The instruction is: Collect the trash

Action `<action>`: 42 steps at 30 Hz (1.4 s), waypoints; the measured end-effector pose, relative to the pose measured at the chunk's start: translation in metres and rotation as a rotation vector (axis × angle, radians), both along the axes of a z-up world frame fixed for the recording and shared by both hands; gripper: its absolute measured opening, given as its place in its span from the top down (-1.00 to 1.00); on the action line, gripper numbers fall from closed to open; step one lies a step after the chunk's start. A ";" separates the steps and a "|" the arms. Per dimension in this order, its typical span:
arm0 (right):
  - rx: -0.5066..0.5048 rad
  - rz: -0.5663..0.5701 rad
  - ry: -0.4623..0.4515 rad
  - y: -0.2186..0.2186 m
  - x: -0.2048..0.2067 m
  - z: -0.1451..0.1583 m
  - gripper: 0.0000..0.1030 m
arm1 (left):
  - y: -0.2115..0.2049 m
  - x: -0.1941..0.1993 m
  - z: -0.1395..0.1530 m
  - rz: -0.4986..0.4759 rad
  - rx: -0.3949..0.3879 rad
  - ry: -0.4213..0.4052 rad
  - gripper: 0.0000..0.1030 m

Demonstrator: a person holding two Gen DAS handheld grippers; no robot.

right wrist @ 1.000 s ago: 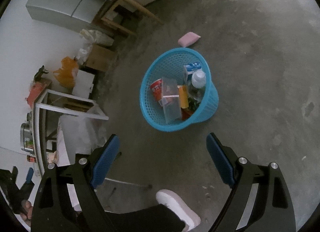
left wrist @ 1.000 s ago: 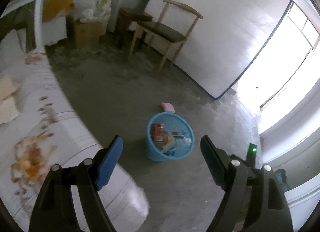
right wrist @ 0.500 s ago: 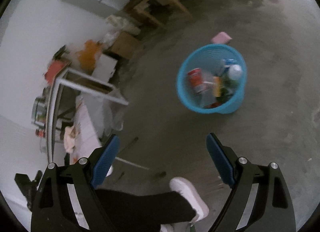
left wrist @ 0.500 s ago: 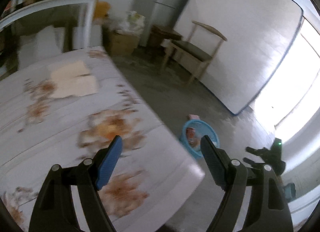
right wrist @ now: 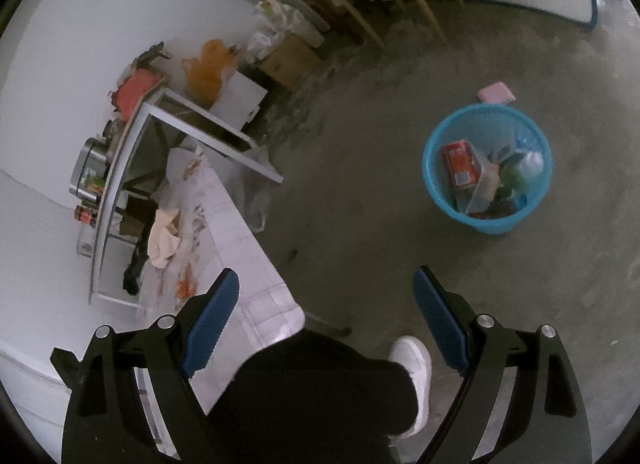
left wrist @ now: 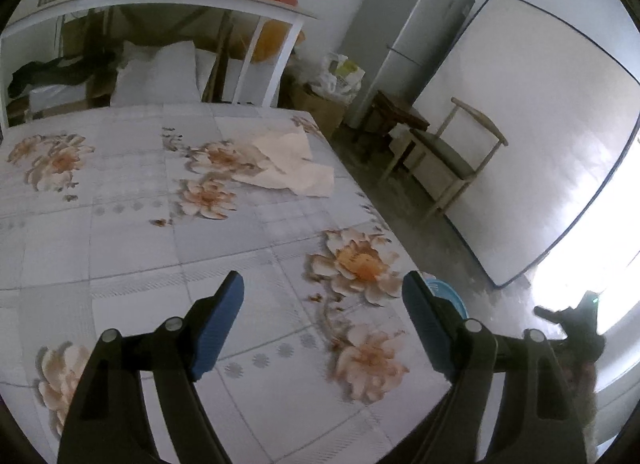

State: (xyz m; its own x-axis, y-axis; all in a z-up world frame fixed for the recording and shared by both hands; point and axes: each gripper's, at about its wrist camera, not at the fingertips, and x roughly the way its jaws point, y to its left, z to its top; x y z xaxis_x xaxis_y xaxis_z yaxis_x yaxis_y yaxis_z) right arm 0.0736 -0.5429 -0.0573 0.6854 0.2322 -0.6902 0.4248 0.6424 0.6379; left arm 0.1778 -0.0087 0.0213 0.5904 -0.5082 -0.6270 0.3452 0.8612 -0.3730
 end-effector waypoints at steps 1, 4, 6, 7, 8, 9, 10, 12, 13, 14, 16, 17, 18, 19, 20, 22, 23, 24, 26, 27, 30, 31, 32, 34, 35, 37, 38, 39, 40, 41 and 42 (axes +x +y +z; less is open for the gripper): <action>-0.014 -0.004 0.000 0.000 0.001 0.006 -0.64 | 0.001 0.001 0.000 -0.001 0.000 0.000 -0.54; -0.054 -0.018 0.009 -0.002 0.008 0.017 -0.65 | 0.010 0.011 0.000 -0.012 0.007 0.008 -0.55; -0.058 -0.022 0.008 -0.008 0.017 0.018 -0.68 | 0.013 0.023 0.002 -0.017 0.023 0.006 -0.64; -0.059 -0.027 0.009 -0.011 0.022 0.017 -0.69 | 0.013 0.029 0.003 -0.015 0.034 0.005 -0.66; -0.059 -0.030 0.012 -0.015 0.030 0.014 -0.69 | 0.012 0.037 0.004 -0.008 0.048 0.007 -0.68; -0.057 -0.029 0.015 -0.019 0.037 0.010 -0.69 | 0.011 0.043 0.004 -0.002 0.055 0.011 -0.69; -0.049 -0.030 0.015 -0.025 0.045 0.003 -0.69 | 0.010 0.052 0.003 0.007 0.061 0.022 -0.69; -0.024 -0.034 0.018 -0.036 0.057 -0.009 -0.69 | 0.005 0.070 0.001 0.018 0.057 0.056 -0.69; -0.011 -0.037 0.024 -0.044 0.064 -0.017 -0.69 | 0.004 0.075 -0.001 0.021 0.053 0.067 -0.69; 0.001 -0.042 0.041 -0.057 0.075 -0.030 -0.69 | 0.000 0.084 -0.002 0.028 0.055 0.079 -0.69; 0.017 -0.062 0.076 -0.078 0.091 -0.053 -0.69 | -0.004 0.097 -0.004 0.045 0.073 0.085 -0.69; 0.030 -0.075 0.094 -0.089 0.099 -0.064 -0.69 | -0.006 0.103 -0.005 0.061 0.088 0.085 -0.69; 0.041 -0.085 0.106 -0.098 0.104 -0.073 -0.69 | -0.007 0.108 -0.005 0.073 0.100 0.085 -0.69; 0.054 -0.100 0.119 -0.108 0.110 -0.083 -0.69 | -0.008 0.114 -0.004 0.091 0.117 0.083 -0.69; 0.075 -0.124 0.137 -0.125 0.119 -0.098 -0.69 | -0.008 0.119 -0.003 0.110 0.133 0.081 -0.69; 0.090 -0.153 0.160 -0.149 0.131 -0.116 -0.69 | -0.004 0.127 -0.001 0.156 0.160 0.076 -0.69; 0.090 -0.165 0.168 -0.158 0.135 -0.121 -0.69 | -0.001 0.130 0.000 0.177 0.170 0.073 -0.69; 0.090 -0.177 0.177 -0.169 0.139 -0.128 -0.69 | 0.003 0.133 0.002 0.207 0.182 0.072 -0.69; 0.102 -0.207 0.197 -0.192 0.147 -0.142 -0.69 | 0.011 0.140 0.003 0.261 0.183 0.088 -0.69; 0.112 -0.223 0.202 -0.203 0.150 -0.148 -0.69 | 0.016 0.144 0.003 0.290 0.172 0.104 -0.69; 0.145 -0.269 0.222 -0.230 0.156 -0.165 -0.69 | 0.023 0.151 -0.001 0.345 0.139 0.142 -0.69; 0.148 -0.283 0.230 -0.240 0.158 -0.171 -0.69 | 0.023 0.153 -0.003 0.355 0.138 0.144 -0.69; 0.147 -0.292 0.237 -0.245 0.160 -0.173 -0.69 | 0.022 0.155 -0.006 0.361 0.144 0.140 -0.69; 0.158 -0.305 0.248 -0.257 0.164 -0.180 -0.69 | 0.019 0.159 -0.013 0.379 0.160 0.146 -0.69; 0.171 -0.313 0.257 -0.265 0.167 -0.187 -0.69 | 0.020 0.162 -0.017 0.389 0.160 0.160 -0.69; 0.189 -0.332 0.270 -0.278 0.174 -0.194 -0.69 | 0.023 0.165 -0.027 0.417 0.132 0.190 -0.69; 0.200 -0.340 0.282 -0.287 0.181 -0.201 -0.71 | 0.024 0.165 -0.032 0.432 0.131 0.200 -0.69; 0.212 -0.347 0.298 -0.298 0.188 -0.209 -0.71 | 0.026 0.166 -0.036 0.451 0.140 0.207 -0.69; 0.225 -0.364 0.306 -0.306 0.193 -0.214 -0.72 | 0.028 0.166 -0.039 0.469 0.146 0.217 -0.69; 0.251 -0.390 0.312 -0.319 0.200 -0.225 -0.76 | 0.030 0.168 -0.044 0.488 0.153 0.231 -0.69; 0.277 -0.409 0.319 -0.331 0.206 -0.235 -0.76 | 0.031 0.169 -0.046 0.503 0.161 0.242 -0.69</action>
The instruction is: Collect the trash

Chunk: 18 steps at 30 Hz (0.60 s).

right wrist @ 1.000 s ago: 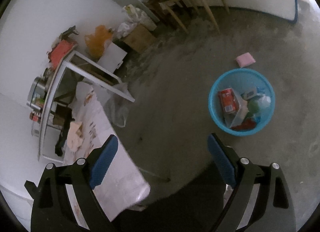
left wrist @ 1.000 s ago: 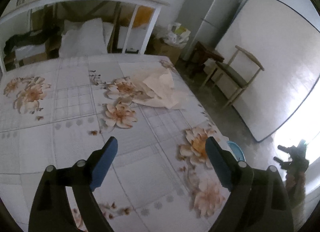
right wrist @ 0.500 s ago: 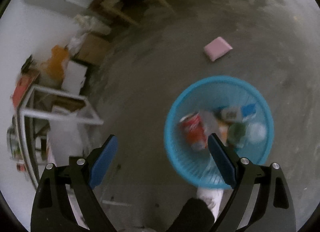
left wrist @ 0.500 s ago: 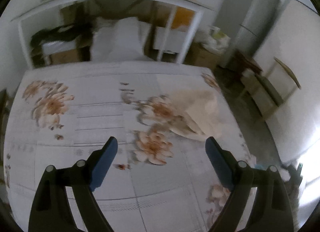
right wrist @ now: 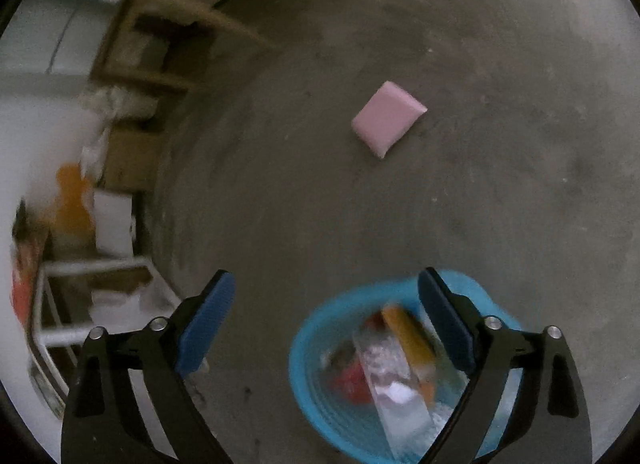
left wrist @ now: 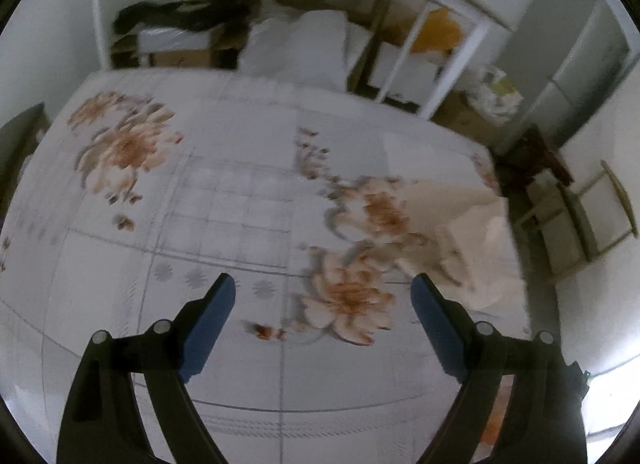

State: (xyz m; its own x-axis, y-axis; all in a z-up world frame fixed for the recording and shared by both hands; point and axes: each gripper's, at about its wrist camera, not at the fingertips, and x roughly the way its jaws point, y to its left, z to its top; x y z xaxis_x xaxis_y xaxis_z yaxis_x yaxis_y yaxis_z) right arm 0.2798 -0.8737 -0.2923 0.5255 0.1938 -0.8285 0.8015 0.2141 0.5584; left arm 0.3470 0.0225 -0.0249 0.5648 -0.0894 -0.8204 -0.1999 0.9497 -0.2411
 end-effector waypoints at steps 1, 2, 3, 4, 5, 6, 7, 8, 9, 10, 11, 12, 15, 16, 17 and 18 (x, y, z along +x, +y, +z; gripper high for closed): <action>0.026 -0.037 0.018 -0.014 0.007 -0.014 -0.76 | 0.003 0.002 -0.003 0.023 0.011 0.013 -0.69; 0.036 -0.061 0.032 -0.023 0.012 -0.023 -0.76 | 0.004 0.003 -0.004 0.037 0.018 0.020 -0.69; 0.051 -0.086 0.042 -0.034 0.018 -0.035 -0.77 | 0.007 0.005 -0.006 0.059 0.029 0.032 -0.69; 0.083 -0.120 0.048 -0.045 0.025 -0.052 -0.77 | 0.011 0.006 -0.008 0.079 0.037 0.042 -0.69; 0.116 -0.140 0.055 -0.051 0.030 -0.064 -0.77 | 0.015 0.007 -0.009 0.108 0.046 0.054 -0.69; 0.164 -0.166 0.063 -0.058 0.037 -0.082 -0.77 | 0.019 0.007 -0.010 0.136 0.052 0.062 -0.69; 0.189 -0.179 0.067 -0.061 0.041 -0.092 -0.77 | 0.023 0.006 -0.010 0.165 0.057 0.071 -0.69; 0.219 -0.208 0.083 -0.067 0.047 -0.110 -0.77 | 0.026 0.005 -0.010 0.185 0.057 0.075 -0.69; 0.221 -0.228 0.101 -0.072 0.052 -0.120 -0.77 | 0.032 0.003 -0.009 0.222 0.057 0.082 -0.69; 0.215 -0.243 0.118 -0.078 0.058 -0.130 -0.77 | 0.037 0.001 -0.007 0.261 0.060 0.085 -0.69; 0.213 -0.256 0.133 -0.083 0.062 -0.138 -0.77 | 0.042 -0.002 -0.005 0.300 0.064 0.086 -0.69; 0.213 -0.269 0.151 -0.086 0.067 -0.147 -0.77 | 0.045 -0.004 -0.003 0.325 0.066 0.087 -0.69; 0.187 -0.297 0.213 -0.098 0.082 -0.167 -0.77 | 0.053 -0.011 0.004 0.408 0.087 0.096 -0.69; 0.156 -0.306 0.243 -0.102 0.088 -0.173 -0.77 | 0.055 -0.014 0.007 0.438 0.099 0.099 -0.69; 0.129 -0.311 0.269 -0.104 0.092 -0.176 -0.77 | 0.055 -0.015 0.008 0.453 0.105 0.101 -0.69; 0.105 -0.322 0.300 -0.107 0.097 -0.180 -0.77 | 0.056 -0.016 0.010 0.476 0.117 0.105 -0.69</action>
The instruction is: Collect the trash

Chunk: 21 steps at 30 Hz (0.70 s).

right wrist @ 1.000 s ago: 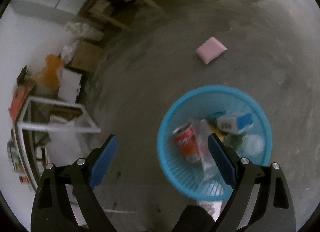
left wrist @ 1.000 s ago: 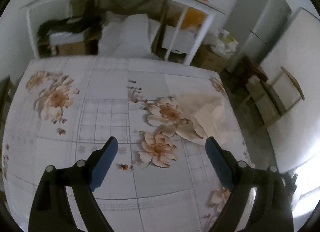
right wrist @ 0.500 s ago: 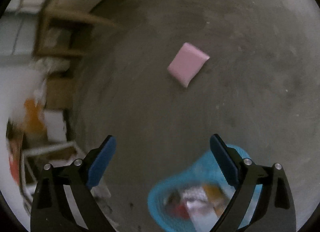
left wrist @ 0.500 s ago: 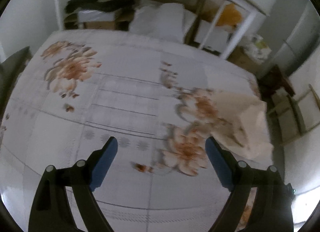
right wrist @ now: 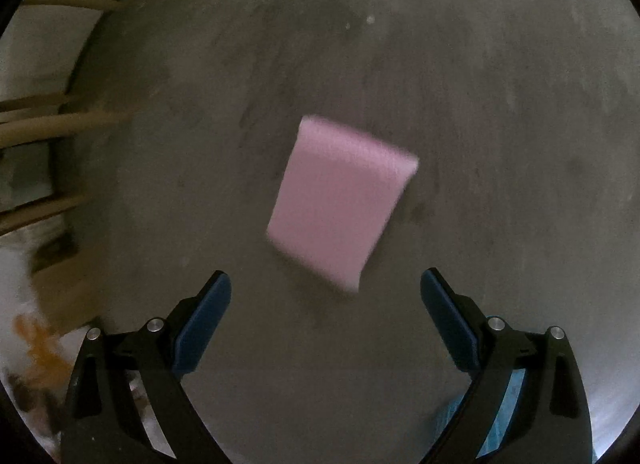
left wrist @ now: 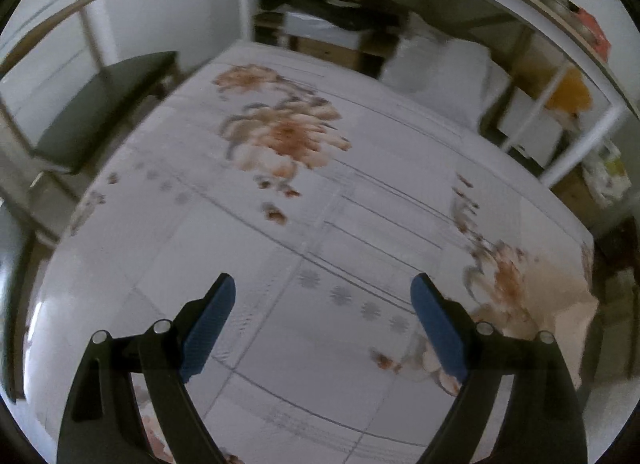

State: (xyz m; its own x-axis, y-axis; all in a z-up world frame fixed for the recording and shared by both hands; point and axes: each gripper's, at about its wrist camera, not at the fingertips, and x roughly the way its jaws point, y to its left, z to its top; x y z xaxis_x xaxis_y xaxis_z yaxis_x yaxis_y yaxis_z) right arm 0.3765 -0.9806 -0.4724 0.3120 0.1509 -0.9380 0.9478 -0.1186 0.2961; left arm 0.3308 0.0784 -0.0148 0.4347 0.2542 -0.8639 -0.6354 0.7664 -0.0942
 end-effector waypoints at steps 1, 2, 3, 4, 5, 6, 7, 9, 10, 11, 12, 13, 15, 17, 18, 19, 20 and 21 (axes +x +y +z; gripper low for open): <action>-0.008 -0.009 0.018 -0.001 0.003 -0.003 -0.77 | 0.000 0.000 0.002 0.016 0.013 0.006 -0.69; -0.019 -0.036 0.036 -0.002 0.005 -0.008 -0.77 | -0.001 0.000 0.003 0.022 0.027 0.012 -0.69; -0.030 -0.055 0.055 -0.002 0.008 -0.012 -0.77 | -0.003 0.001 0.005 0.026 0.043 0.017 -0.69; -0.043 -0.058 0.096 -0.003 0.012 -0.018 -0.77 | -0.005 0.002 0.006 0.028 0.056 0.020 -0.69; -0.045 -0.057 0.125 -0.003 0.016 -0.023 -0.77 | -0.008 0.003 0.007 0.030 0.067 0.025 -0.69; -0.049 -0.060 0.146 -0.003 0.018 -0.028 -0.77 | -0.010 0.004 0.007 0.031 0.072 0.030 -0.69; -0.059 -0.068 0.164 -0.002 0.018 -0.031 -0.77 | -0.013 0.004 0.006 0.034 0.075 0.036 -0.69; -0.074 -0.083 0.207 -0.003 0.019 -0.040 -0.78 | -0.019 0.005 0.005 0.039 0.080 0.048 -0.69; -0.070 -0.080 0.218 -0.003 0.019 -0.043 -0.78 | -0.022 0.006 0.003 0.041 0.083 0.056 -0.69; -0.052 -0.085 0.216 -0.005 0.020 -0.048 -0.78 | -0.025 0.007 0.001 0.041 0.082 0.062 -0.69; -0.037 -0.080 0.213 -0.007 0.023 -0.052 -0.78 | -0.028 0.008 0.000 0.041 0.081 0.063 -0.69; -0.020 -0.057 0.226 -0.009 0.026 -0.057 -0.78 | -0.031 0.009 -0.002 0.042 0.082 0.065 -0.69; -0.008 -0.020 0.245 -0.011 0.029 -0.063 -0.78 | -0.036 0.012 -0.005 0.037 0.082 0.074 -0.69; 0.027 -0.022 0.248 -0.009 0.026 -0.071 -0.81 | -0.041 0.013 -0.007 0.029 0.086 0.081 -0.69; 0.025 -0.028 0.244 -0.009 0.025 -0.072 -0.80 | -0.044 0.013 -0.008 0.024 0.088 0.084 -0.69; 0.023 -0.028 0.248 -0.010 0.024 -0.072 -0.81 | -0.045 0.014 -0.008 0.020 0.090 0.087 -0.69; 0.026 -0.026 0.249 -0.011 0.023 -0.073 -0.80 | -0.047 0.014 -0.008 0.016 0.098 0.089 -0.69; 0.023 -0.030 0.250 -0.011 0.021 -0.073 -0.76 | -0.048 0.013 -0.007 0.015 0.105 0.089 -0.69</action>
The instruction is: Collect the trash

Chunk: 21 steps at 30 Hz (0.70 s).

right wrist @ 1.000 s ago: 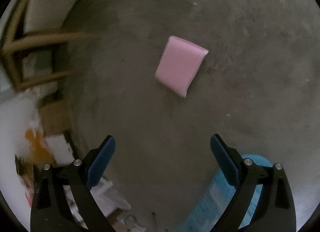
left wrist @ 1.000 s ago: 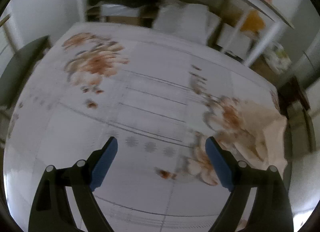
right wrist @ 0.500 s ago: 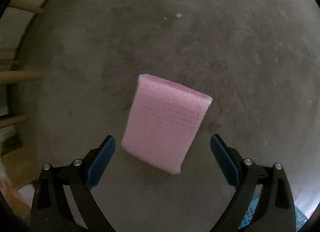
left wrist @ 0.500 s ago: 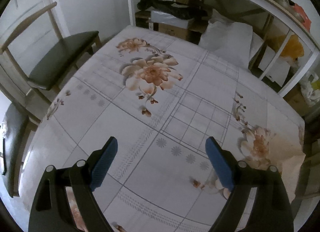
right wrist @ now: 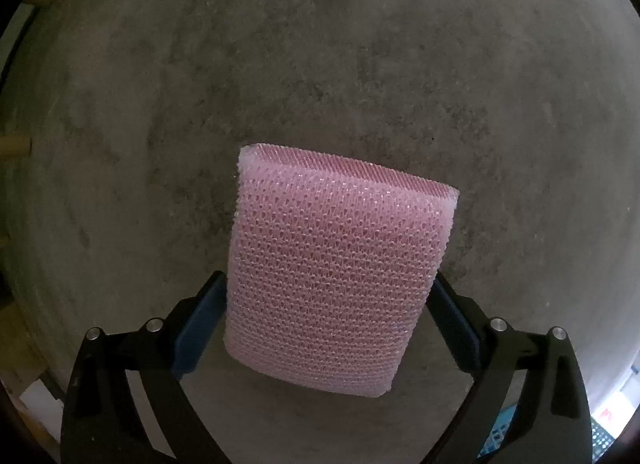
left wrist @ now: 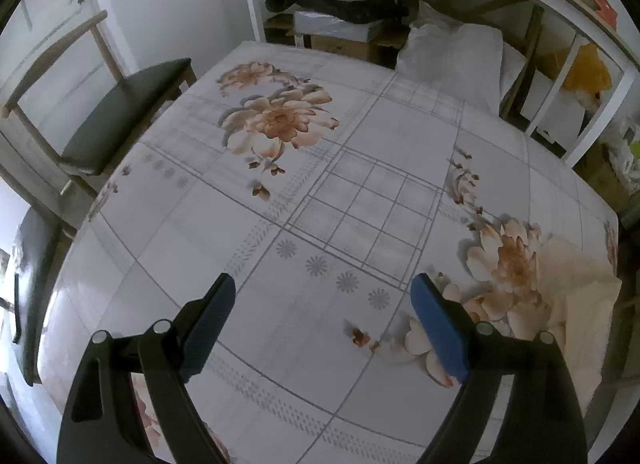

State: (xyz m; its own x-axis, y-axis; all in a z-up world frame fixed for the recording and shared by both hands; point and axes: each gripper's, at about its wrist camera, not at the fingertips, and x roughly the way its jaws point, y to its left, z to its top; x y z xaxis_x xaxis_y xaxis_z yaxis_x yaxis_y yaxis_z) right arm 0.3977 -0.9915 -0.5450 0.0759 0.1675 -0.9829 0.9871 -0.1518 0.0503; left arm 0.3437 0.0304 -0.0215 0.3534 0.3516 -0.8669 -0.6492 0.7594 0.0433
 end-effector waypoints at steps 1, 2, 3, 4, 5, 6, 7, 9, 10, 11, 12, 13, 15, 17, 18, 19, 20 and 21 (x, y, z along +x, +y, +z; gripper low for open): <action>-0.002 0.001 0.003 -0.001 0.000 0.000 -0.72 | -0.001 0.000 0.001 0.000 0.004 0.000 -0.69; -0.006 0.007 0.013 0.000 -0.002 0.002 -0.63 | -0.001 -0.001 0.001 -0.001 0.008 0.000 -0.69; -0.011 0.012 0.020 -0.006 -0.003 0.004 -0.55 | -0.001 -0.001 0.002 -0.001 0.016 0.001 -0.69; -0.015 0.015 0.015 -0.007 -0.004 0.005 -0.54 | 0.000 -0.001 0.003 0.000 0.020 0.001 -0.69; -0.018 0.027 -0.008 -0.008 -0.007 0.005 -0.50 | 0.000 -0.001 0.003 0.001 0.020 -0.001 -0.69; -0.018 0.027 -0.030 -0.008 -0.010 0.006 -0.48 | 0.001 -0.001 0.003 0.001 0.019 0.000 -0.69; -0.016 0.026 -0.047 -0.006 -0.012 0.008 -0.47 | 0.001 -0.002 0.002 0.000 0.018 0.000 -0.69; -0.014 0.019 -0.082 -0.003 -0.023 0.013 -0.46 | 0.001 -0.002 0.000 -0.008 0.021 0.003 -0.69; -0.021 0.008 -0.115 -0.003 -0.030 0.019 -0.45 | 0.002 -0.001 0.000 -0.013 0.022 0.006 -0.69; -0.027 0.005 -0.152 -0.007 -0.045 0.028 -0.45 | 0.002 0.000 -0.001 -0.019 0.021 0.007 -0.69; -0.025 0.006 -0.208 -0.007 -0.052 0.039 -0.45 | 0.003 0.000 -0.001 -0.023 0.015 0.005 -0.69; -0.012 0.011 -0.319 -0.004 -0.060 0.056 -0.45 | 0.004 -0.001 -0.001 -0.027 0.010 0.000 -0.69; -0.026 0.082 -0.449 0.004 -0.071 0.094 -0.45 | 0.006 -0.001 -0.003 -0.038 0.006 -0.005 -0.69; -0.091 0.226 -0.559 0.024 -0.091 0.150 -0.45 | 0.008 0.000 -0.006 -0.047 0.006 0.002 -0.69; -0.125 0.299 -0.599 0.036 -0.106 0.176 -0.46 | 0.010 0.001 -0.009 -0.052 0.001 0.006 -0.69; -0.156 0.364 -0.624 0.049 -0.121 0.197 -0.47 | 0.011 0.001 -0.011 -0.052 -0.003 0.004 -0.69; -0.196 0.439 -0.645 0.069 -0.145 0.223 -0.48 | 0.014 0.002 -0.013 -0.054 -0.017 -0.002 -0.69; -0.216 0.496 -0.662 0.083 -0.161 0.237 -0.48 | 0.016 0.002 -0.015 -0.056 -0.027 -0.007 -0.69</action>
